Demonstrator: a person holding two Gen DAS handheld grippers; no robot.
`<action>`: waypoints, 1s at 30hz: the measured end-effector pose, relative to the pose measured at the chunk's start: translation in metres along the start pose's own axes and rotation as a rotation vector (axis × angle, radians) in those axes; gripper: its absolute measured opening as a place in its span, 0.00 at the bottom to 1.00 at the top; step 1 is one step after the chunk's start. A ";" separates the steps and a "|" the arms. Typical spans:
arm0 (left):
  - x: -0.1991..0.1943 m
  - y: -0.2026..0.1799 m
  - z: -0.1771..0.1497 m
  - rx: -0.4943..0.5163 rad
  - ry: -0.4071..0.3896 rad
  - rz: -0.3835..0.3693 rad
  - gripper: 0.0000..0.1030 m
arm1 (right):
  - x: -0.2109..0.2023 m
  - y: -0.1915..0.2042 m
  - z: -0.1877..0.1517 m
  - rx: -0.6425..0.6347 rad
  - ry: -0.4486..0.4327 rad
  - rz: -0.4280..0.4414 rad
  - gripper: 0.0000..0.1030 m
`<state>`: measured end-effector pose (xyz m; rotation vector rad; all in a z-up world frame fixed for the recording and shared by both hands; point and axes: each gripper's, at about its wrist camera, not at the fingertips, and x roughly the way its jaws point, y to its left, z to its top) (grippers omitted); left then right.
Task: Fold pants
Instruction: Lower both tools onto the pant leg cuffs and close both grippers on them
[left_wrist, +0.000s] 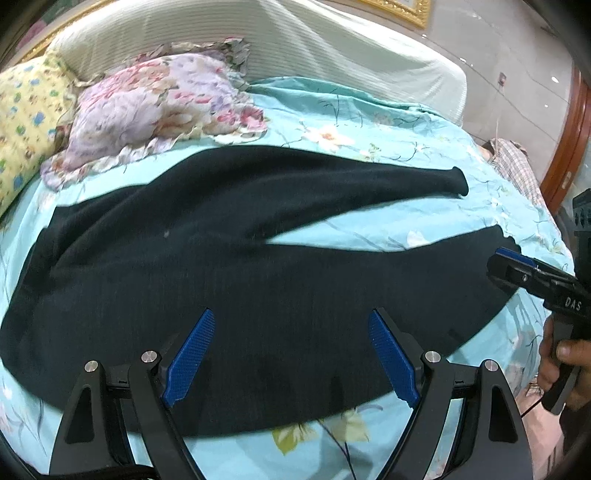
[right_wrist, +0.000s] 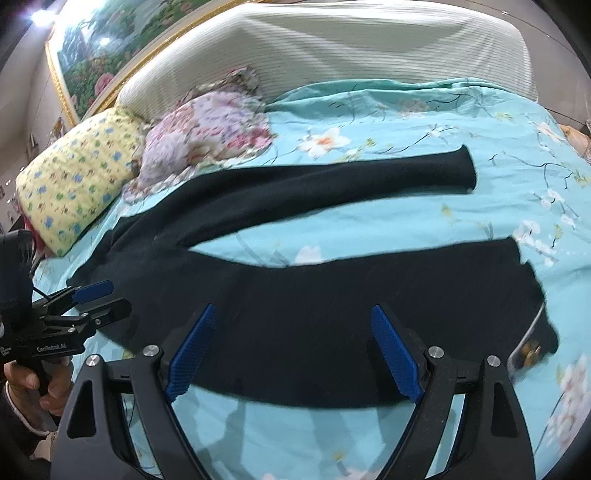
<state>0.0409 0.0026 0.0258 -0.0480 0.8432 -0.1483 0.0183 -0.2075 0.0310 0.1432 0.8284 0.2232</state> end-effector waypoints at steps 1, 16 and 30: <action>0.001 0.001 0.005 0.002 0.001 -0.007 0.83 | 0.000 -0.004 0.005 0.005 -0.003 -0.003 0.83; 0.056 0.010 0.099 0.099 0.064 -0.098 0.83 | 0.020 -0.071 0.082 0.085 0.008 -0.065 0.83; 0.152 -0.026 0.190 0.349 0.193 -0.214 0.83 | 0.061 -0.142 0.147 0.148 0.078 -0.118 0.80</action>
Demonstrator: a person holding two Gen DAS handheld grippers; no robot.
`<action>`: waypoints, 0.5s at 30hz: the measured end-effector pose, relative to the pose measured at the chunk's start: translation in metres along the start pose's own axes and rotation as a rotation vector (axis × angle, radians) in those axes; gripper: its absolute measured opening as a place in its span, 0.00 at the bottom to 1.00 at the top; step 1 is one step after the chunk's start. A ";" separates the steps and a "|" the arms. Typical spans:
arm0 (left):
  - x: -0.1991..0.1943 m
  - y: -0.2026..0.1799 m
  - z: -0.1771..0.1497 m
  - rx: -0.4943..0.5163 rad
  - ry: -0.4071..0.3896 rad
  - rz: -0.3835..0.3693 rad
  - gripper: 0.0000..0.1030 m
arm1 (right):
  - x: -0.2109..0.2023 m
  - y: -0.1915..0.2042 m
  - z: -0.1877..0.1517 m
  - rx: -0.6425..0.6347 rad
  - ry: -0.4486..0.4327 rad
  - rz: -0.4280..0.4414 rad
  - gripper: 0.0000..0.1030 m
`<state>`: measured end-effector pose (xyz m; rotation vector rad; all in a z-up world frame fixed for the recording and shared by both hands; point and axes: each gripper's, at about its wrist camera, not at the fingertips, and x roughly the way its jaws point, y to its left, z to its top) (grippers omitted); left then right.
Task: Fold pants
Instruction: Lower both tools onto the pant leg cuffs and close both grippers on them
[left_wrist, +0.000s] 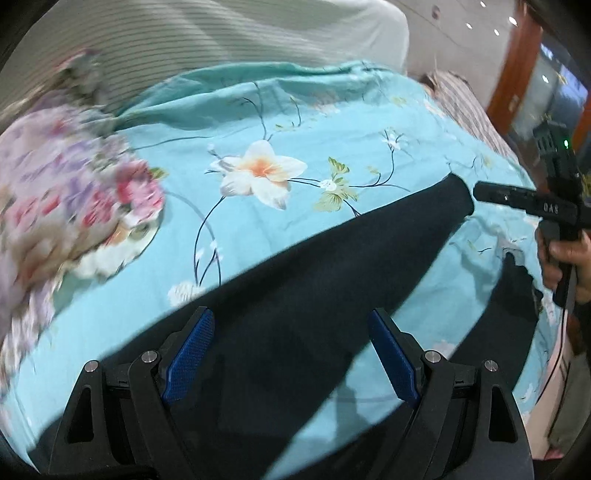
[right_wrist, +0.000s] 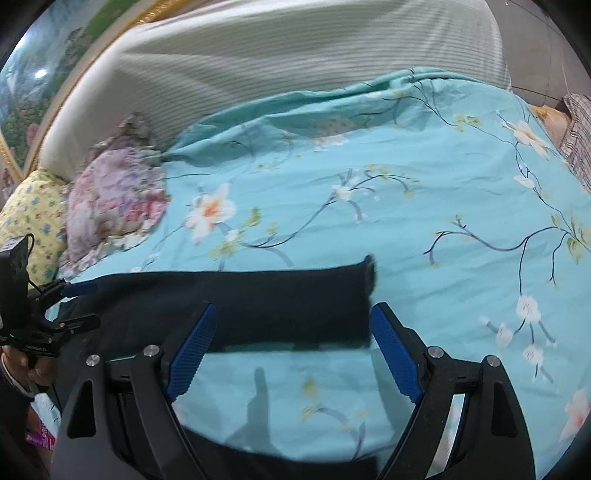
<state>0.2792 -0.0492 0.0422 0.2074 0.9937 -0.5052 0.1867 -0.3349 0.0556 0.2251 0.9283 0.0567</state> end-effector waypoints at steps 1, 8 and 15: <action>0.007 0.002 0.005 0.014 0.010 -0.001 0.83 | 0.004 -0.005 0.003 0.006 0.009 -0.001 0.76; 0.048 0.018 0.037 0.046 0.075 -0.070 0.83 | 0.033 -0.030 0.017 0.059 0.076 -0.002 0.60; 0.091 0.016 0.049 0.092 0.205 -0.160 0.70 | 0.048 -0.035 0.027 0.058 0.117 0.031 0.21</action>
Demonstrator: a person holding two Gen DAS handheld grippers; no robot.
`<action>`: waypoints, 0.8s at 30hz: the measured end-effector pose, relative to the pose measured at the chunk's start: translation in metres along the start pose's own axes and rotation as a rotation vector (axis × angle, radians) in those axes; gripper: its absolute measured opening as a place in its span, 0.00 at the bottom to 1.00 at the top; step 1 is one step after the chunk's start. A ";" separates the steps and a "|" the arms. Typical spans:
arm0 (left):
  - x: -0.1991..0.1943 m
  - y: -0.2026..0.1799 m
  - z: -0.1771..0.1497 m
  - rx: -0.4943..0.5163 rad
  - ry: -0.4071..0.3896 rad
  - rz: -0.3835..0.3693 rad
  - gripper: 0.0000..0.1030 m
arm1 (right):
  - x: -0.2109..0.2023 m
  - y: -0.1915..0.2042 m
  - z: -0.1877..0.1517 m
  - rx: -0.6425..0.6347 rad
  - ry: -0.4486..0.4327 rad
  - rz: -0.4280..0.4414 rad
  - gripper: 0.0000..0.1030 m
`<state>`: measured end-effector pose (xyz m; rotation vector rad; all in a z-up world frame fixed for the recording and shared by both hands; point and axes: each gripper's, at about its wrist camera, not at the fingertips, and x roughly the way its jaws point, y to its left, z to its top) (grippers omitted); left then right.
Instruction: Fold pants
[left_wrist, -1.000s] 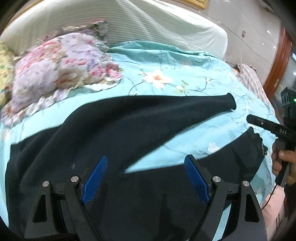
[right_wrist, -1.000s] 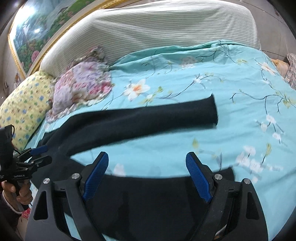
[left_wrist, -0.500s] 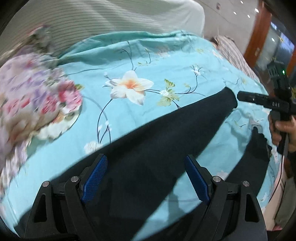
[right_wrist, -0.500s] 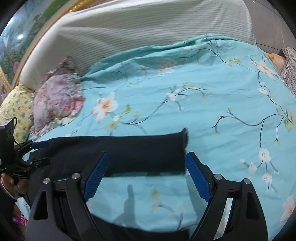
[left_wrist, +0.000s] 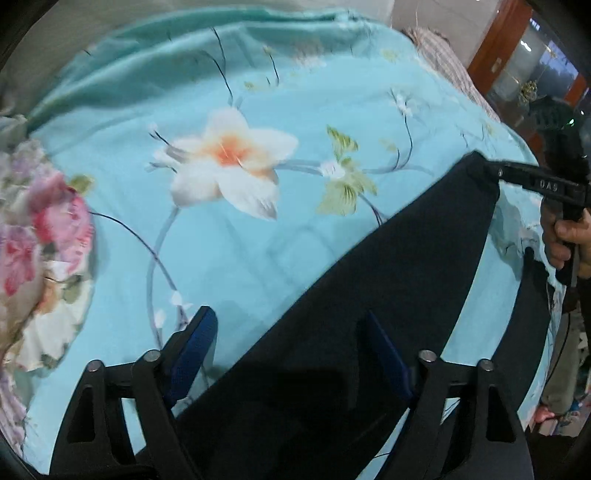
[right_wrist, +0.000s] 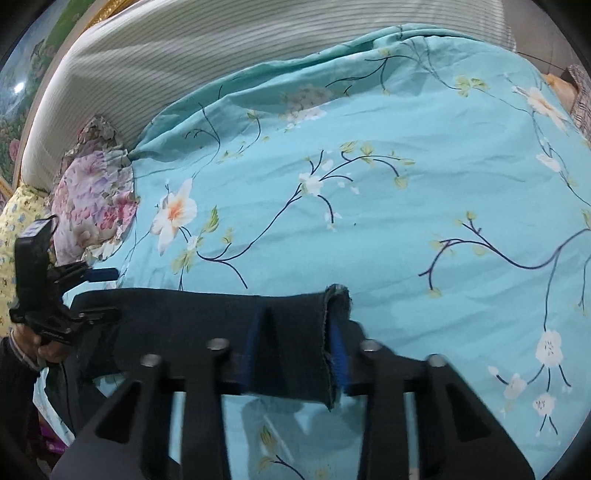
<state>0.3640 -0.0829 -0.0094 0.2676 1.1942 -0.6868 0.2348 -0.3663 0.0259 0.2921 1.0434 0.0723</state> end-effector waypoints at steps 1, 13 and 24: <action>0.004 -0.001 -0.001 0.004 0.017 -0.023 0.66 | 0.000 0.001 0.001 -0.009 0.004 0.009 0.12; -0.055 -0.060 -0.049 0.079 -0.117 -0.077 0.09 | -0.038 0.008 -0.007 -0.065 -0.077 0.076 0.03; -0.096 -0.125 -0.120 0.018 -0.207 -0.147 0.06 | -0.085 0.004 -0.062 -0.111 -0.132 0.146 0.03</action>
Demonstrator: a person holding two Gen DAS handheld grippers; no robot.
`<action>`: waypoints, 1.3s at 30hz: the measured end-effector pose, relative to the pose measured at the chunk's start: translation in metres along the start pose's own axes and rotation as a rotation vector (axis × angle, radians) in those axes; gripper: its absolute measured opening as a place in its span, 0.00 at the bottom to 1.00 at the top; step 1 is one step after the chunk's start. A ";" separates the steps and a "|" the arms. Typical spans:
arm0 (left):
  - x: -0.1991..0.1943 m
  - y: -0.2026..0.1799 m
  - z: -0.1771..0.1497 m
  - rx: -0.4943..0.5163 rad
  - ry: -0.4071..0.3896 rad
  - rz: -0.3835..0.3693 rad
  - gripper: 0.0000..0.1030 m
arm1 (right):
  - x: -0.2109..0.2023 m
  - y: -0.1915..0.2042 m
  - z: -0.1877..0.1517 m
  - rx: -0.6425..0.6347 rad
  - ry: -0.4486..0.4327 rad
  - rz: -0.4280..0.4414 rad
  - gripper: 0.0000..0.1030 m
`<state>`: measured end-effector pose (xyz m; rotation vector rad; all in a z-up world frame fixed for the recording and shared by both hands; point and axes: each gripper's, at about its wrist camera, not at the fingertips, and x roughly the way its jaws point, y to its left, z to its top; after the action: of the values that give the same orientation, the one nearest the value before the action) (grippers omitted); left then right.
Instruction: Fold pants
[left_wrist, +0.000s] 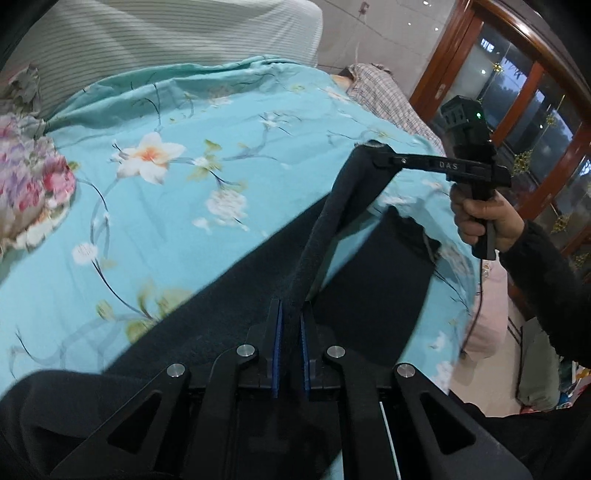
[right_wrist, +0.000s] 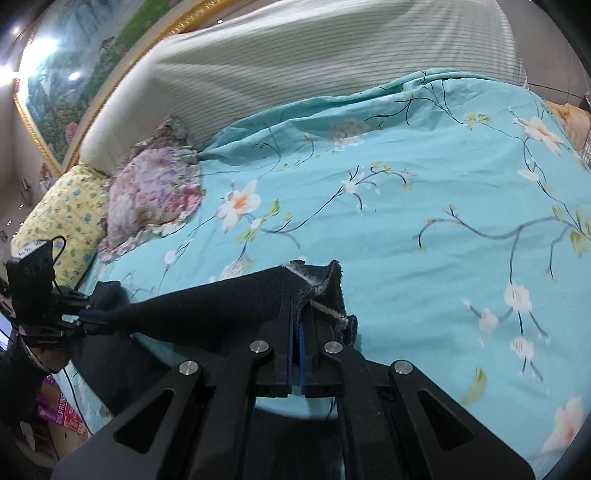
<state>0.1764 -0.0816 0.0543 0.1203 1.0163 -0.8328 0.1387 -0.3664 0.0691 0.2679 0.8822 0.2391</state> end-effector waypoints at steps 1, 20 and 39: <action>-0.001 -0.006 -0.007 -0.007 -0.003 -0.008 0.06 | -0.005 0.000 -0.005 0.002 -0.008 0.003 0.03; 0.025 -0.053 -0.074 -0.048 0.011 -0.036 0.04 | -0.040 0.006 -0.095 -0.022 -0.011 -0.005 0.03; 0.002 -0.011 -0.097 -0.270 0.011 0.056 0.44 | -0.085 0.023 -0.129 0.129 -0.077 -0.082 0.45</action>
<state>0.1011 -0.0459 0.0028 -0.0762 1.1208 -0.6381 -0.0167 -0.3550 0.0598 0.3575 0.8319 0.0949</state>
